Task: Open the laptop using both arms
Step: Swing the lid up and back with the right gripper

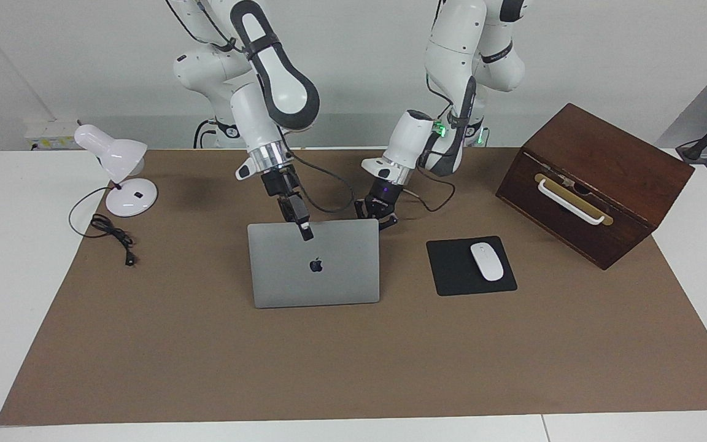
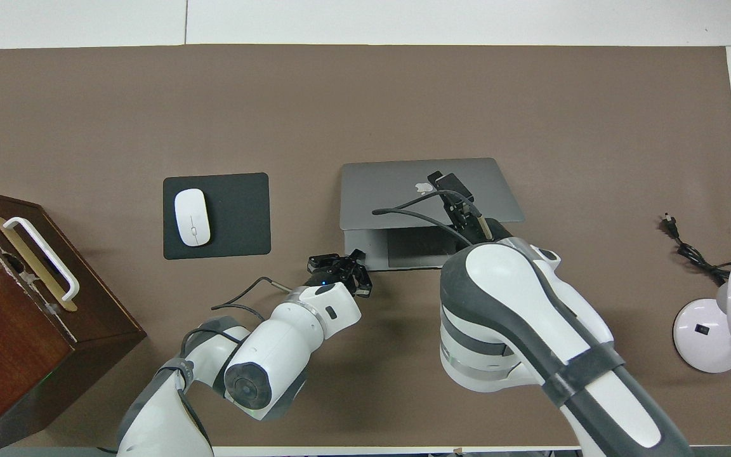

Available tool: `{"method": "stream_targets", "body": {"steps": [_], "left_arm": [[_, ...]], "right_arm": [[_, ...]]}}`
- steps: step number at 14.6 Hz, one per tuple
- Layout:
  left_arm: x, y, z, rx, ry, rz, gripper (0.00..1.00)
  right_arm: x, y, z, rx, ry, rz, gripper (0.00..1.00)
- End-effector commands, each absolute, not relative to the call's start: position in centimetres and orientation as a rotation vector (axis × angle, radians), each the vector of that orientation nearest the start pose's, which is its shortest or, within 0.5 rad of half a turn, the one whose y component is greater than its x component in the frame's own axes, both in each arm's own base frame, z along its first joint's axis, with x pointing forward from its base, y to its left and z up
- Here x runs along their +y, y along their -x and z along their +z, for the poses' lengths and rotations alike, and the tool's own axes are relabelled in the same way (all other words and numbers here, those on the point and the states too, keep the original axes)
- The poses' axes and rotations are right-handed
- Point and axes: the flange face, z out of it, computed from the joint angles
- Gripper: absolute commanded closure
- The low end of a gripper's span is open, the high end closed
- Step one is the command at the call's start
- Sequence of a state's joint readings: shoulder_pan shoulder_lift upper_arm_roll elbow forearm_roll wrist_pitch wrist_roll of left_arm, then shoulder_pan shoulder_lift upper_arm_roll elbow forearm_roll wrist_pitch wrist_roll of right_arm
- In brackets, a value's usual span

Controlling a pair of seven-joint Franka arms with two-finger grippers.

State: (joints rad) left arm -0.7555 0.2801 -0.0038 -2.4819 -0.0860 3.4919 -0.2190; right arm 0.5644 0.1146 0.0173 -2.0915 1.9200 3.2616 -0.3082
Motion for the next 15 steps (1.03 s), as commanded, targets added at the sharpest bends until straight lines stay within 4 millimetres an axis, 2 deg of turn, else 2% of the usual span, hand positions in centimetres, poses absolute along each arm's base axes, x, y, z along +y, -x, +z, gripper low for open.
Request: {"method": "stream_targets", "body": {"steps": [1, 8, 15], "left_arm": [[-35.3, -38.7, 24.2, 0.736, 3.206, -1.065, 1.00], [-35.3, -38.9, 24.2, 0.733, 3.205, -1.068, 1.00], [-35.3, -38.9, 24.2, 0.730, 3.205, -1.068, 1.00]], "right_arm": [[20.4, -52.0, 40.8, 1.166, 1.960, -0.673, 0.00], [16.6, -54.9, 41.8, 1.130, 1.931, -0.706, 0.00], [14.5, -57.4, 42.7, 1.102, 1.909, -0.730, 0.00]]}}
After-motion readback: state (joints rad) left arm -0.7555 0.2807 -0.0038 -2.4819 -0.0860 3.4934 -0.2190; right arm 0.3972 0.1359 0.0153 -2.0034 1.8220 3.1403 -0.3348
